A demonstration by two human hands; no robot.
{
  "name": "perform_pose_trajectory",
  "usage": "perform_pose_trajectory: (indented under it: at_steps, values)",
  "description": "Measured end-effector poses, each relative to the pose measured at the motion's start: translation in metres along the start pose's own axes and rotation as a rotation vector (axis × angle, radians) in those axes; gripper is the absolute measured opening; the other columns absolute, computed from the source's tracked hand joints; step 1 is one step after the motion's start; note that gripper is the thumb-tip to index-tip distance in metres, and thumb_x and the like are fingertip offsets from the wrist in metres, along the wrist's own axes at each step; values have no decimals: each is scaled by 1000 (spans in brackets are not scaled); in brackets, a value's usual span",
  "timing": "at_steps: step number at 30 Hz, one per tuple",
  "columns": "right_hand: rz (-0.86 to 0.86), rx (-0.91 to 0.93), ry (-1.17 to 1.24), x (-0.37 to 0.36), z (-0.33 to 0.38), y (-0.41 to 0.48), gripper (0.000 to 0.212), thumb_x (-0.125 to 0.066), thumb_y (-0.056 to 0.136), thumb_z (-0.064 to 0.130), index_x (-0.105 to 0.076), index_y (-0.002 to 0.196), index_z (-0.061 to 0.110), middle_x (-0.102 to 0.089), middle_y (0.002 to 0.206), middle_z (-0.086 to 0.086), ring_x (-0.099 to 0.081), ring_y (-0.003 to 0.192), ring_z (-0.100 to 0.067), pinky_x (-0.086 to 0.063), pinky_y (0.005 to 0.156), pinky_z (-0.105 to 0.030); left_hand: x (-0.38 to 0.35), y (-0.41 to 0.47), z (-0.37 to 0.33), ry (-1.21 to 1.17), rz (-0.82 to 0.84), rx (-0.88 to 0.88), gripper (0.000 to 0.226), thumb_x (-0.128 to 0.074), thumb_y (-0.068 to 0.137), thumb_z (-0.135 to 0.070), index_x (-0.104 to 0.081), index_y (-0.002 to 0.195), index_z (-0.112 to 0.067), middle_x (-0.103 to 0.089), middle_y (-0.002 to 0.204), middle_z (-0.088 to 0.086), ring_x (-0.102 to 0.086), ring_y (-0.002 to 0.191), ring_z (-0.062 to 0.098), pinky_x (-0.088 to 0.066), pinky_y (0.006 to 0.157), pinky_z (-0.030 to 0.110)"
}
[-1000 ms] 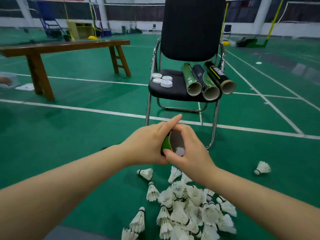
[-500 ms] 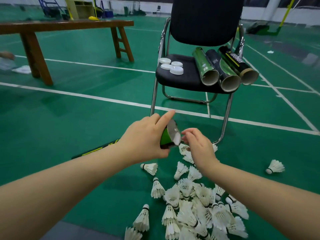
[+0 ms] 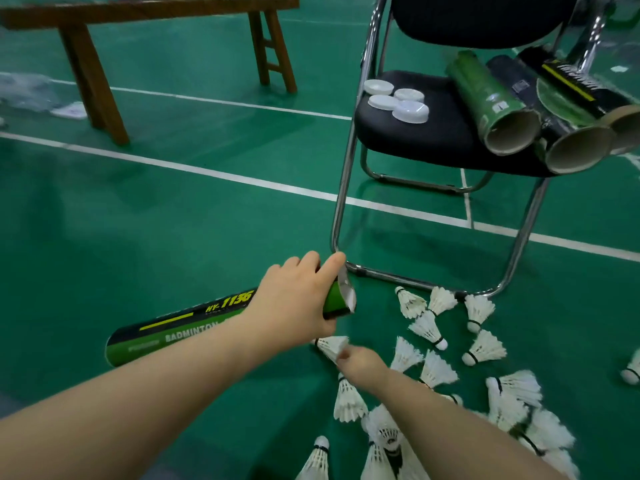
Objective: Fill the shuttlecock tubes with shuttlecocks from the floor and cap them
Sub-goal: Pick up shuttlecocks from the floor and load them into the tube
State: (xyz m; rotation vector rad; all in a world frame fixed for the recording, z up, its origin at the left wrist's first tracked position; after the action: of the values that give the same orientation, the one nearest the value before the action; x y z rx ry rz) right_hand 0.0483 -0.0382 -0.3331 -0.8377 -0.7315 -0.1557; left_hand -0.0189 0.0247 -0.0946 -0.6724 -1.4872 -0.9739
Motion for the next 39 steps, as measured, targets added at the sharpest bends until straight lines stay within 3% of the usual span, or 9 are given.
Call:
perform_pose_trajectory:
  at_steps: [8, 14, 18, 21, 25, 30, 32, 37, 39]
  values:
    - [111, -82, 272, -20, 15, 39, 40, -46, 94, 17, -48, 134, 20, -48, 135, -10, -51, 118, -24, -40, 87, -21, -24, 10, 34, -16, 20, 40, 78, -57, 80, -45, -14, 143, -27, -43, 114, 1, -47, 99, 22, -35, 73, 30]
    - [40, -215, 444, -13, 9, 47, 44, -52, 92, 14, -43, 131, -4, -49, 134, -20, -49, 102, -23, -35, 80, -25, -37, 11, 40, -16, 48, 43, 80, -57, 79, -45, -14, 144, -26, -44, 116, 2, -49, 101, 25, -39, 76, 32]
    - [-37, -243, 557, -1, 5, 47, 41, -47, 95, 12, -42, 131, -8, -49, 134, -20, -47, 123, -32, -39, 97, -30, -41, 9, 40, -23, 60, 34, 78, -57, 79, -44, -16, 142, -26, -45, 114, 2, -49, 99, 25, -40, 77, 32]
    - [-62, -267, 623, 4, 1, 42, 37, -47, 95, 14, -50, 125, -7, -52, 131, -22, -50, 120, -33, -40, 97, -33, -44, 7, 42, -4, 76, 40, 78, -58, 79, -44, -16, 142, -26, -45, 115, 2, -49, 101, 25, -40, 76, 33]
    - [-147, -231, 758, 18, -1, 32, 34, -55, 90, 16, -60, 113, -8, -61, 104, -20, -54, 90, -28, -39, 75, -32, -50, 2, 44, -4, 121, 45, 78, -58, 79, -47, -17, 141, -26, -45, 115, 3, -50, 102, 26, -39, 76, 33]
    - [-230, -203, 927, 45, -3, 5, 29, -57, 89, 16, -63, 109, -4, -62, 119, -22, -57, 113, -35, -42, 98, -40, -55, -9, 47, 40, 166, 53, 76, -59, 78, -43, -17, 140, -27, -46, 112, 3, -50, 101, 26, -42, 77, 35]
    - [-240, -142, 979, 64, 1, -10, 26, -56, 91, 13, -64, 111, 0, -63, 118, -16, -59, 110, -30, -43, 92, -34, -54, -13, 45, 47, 173, 48, 75, -59, 77, -43, -18, 138, -27, -46, 111, 3, -50, 100, 26, -42, 76, 35]
    - [-251, -3, 957, 115, 11, -63, 22, -55, 90, 10, -68, 107, 6, -67, 110, -11, -61, 108, -25, -37, 101, -33, -46, -21, 36, 74, 183, 38, 73, -59, 77, -41, -20, 137, -27, -46, 110, 3, -50, 100, 26, -42, 77, 34]
    - [-173, 45, 936, 124, 20, -84, 22, -55, 89, 8, -68, 108, 4, -67, 106, -9, -64, 93, -18, -41, 95, -29, -44, -24, 30, 98, 191, 23, 73, -60, 77, -41, -20, 137, -27, -46, 110, 3, -50, 99, 26, -42, 76, 34]
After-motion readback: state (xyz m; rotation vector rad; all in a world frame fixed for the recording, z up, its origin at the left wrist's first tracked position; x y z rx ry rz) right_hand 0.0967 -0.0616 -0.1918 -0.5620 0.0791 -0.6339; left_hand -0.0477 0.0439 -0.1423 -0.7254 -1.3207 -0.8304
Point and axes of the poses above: each hand's wrist, its own y-axis towards the middle knuckle, its own x-axis out of the back of the hand, z = x × y, the point moved 10 cm from there along y, towards the middle knuckle
